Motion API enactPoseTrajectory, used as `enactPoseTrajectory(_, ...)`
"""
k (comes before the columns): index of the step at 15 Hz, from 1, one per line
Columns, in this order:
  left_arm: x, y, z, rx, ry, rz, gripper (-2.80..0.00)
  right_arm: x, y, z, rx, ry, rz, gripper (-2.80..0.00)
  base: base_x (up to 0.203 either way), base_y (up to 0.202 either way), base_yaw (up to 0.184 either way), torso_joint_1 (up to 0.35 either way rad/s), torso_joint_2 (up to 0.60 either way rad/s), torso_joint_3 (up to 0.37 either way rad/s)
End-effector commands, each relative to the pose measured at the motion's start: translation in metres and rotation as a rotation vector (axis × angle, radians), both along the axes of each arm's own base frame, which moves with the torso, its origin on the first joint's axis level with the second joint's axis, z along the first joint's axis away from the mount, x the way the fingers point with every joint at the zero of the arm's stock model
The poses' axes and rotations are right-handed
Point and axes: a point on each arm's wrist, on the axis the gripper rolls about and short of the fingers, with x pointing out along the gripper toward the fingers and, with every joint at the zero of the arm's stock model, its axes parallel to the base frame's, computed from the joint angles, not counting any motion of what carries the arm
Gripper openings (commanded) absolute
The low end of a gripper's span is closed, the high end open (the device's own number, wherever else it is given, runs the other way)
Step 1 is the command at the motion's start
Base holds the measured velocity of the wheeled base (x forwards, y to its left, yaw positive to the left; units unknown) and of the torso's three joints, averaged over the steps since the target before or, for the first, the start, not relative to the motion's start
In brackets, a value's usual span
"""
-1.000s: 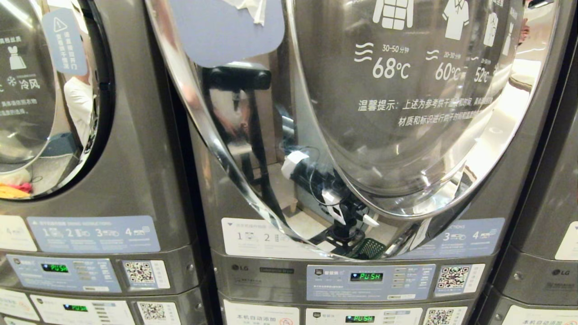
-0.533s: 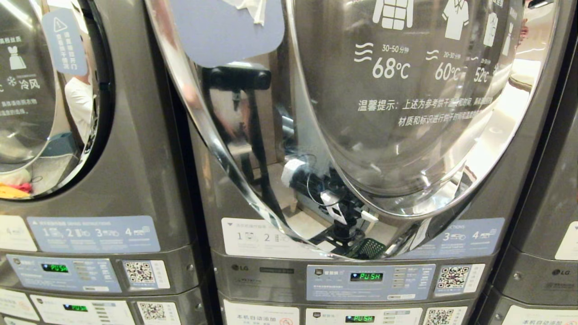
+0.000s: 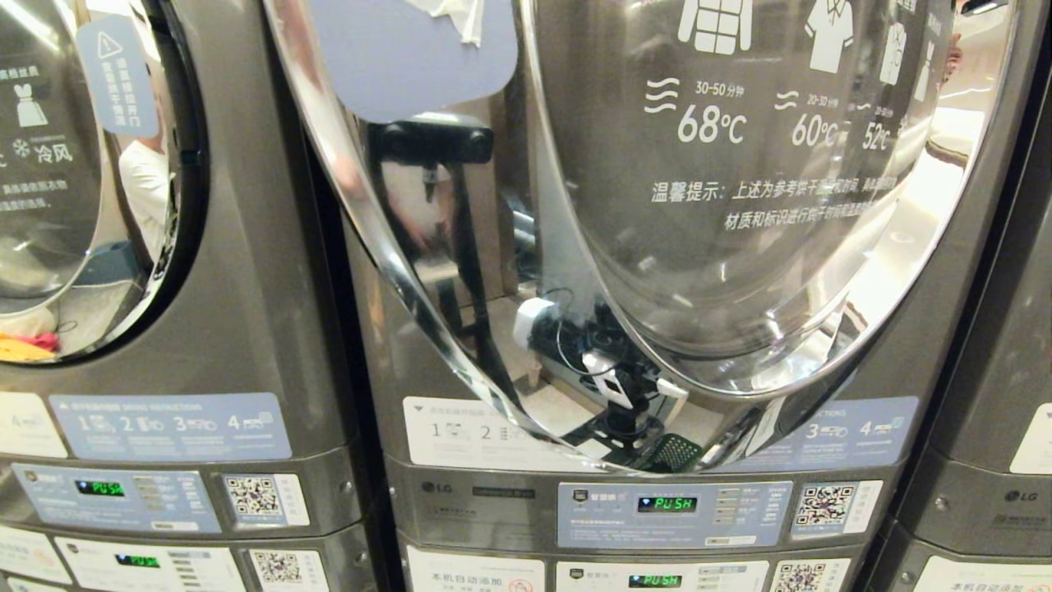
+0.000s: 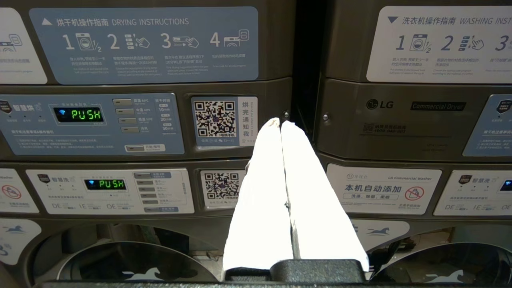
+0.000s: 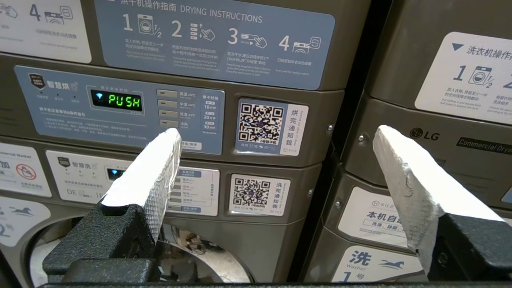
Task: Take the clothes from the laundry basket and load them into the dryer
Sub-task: Open the dryer
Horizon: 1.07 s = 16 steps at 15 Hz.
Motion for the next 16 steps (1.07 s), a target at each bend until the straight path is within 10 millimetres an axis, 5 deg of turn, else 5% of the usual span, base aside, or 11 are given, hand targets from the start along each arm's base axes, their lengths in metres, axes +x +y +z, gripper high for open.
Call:
enactPoseTrajectory(1,0.0000,0.0000,0.0000,0.000,0.000,0.000,-2.80,0.0000,0.0000,-0.0008,0.001,0.002,0.000,0.00,0.000,0.000,0.000,0.000,0.00,0.000)
enactPoseTrajectory(9,0.0000,0.0000,0.0000,0.000,0.000,0.000,-2.80,-0.0001,-0.0001,-0.0001,0.057,-0.001,-0.005,0.00,0.000,0.000,0.000,0.000,0.00,0.000)
enactPoseTrajectory(10,0.0000,0.0000,0.0000,0.000,0.000,0.000,-2.80,-0.0001,-0.0001,0.0001,0.068,-0.002,-0.006,-2.80,0.000,0.000,0.000,0.000,0.00,0.000)
enactPoseTrajectory(16,0.0000,0.0000,0.0000,0.000,0.000,0.000,-2.80,-0.0001,-0.0002,-0.0001,0.066,-0.001,-0.005,-2.80,0.000,0.000,0.000,0.000,0.00,0.000)
